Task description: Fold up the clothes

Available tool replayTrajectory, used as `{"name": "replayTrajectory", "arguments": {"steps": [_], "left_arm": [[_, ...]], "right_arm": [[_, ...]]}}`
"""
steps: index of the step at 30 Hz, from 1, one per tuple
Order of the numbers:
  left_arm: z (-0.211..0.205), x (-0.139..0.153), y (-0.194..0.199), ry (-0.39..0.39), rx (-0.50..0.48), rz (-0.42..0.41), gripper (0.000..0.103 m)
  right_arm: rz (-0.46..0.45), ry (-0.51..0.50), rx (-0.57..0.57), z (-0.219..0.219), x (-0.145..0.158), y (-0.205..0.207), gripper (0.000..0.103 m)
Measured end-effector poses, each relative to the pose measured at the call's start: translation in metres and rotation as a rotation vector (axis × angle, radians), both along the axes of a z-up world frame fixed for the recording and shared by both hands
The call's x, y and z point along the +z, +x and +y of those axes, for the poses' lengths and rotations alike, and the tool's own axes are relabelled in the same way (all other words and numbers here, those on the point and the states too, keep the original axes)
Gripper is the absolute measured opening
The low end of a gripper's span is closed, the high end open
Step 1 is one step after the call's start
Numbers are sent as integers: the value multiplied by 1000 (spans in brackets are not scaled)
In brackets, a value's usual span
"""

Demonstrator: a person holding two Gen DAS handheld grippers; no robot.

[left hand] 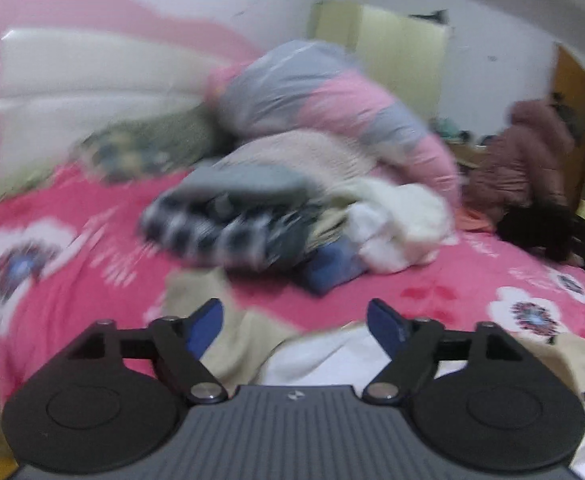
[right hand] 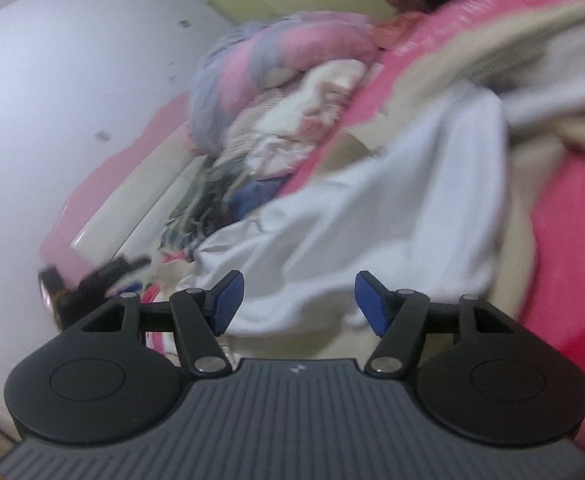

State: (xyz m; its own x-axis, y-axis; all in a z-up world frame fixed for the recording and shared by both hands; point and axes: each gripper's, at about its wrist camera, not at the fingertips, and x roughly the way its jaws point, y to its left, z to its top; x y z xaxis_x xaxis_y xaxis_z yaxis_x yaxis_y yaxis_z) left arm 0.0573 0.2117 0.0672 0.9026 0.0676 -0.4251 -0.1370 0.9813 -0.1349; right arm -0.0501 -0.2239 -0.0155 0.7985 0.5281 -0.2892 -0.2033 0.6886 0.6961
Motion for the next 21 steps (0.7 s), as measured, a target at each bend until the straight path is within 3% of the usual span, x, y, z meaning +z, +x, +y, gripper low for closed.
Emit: {"name": "replayTrajectory", "arguments": {"steps": [2,6,9,10,15,21], "left_arm": [[-17,5,22,51,-90,24,92],[-40,-7,84,82,-239,145,92],[-36,-29,135,-26,-258,295,90],[-36,-35,146,-14,-246,322,87],[-43,-66,177,117,-248,423,87],[-49,-94,191,226,-326,513,89]], "right_arm": [[-60,-51,26,0,19,5,64],[-172,-209,17,2,58,37,68],[-212,-353,-29,5,74,73,68],[-214,-397,-45,7,75,85,68],[-140,-640,-56,24,62,156,68],[-12,-810,49,49,25,222,69]]}}
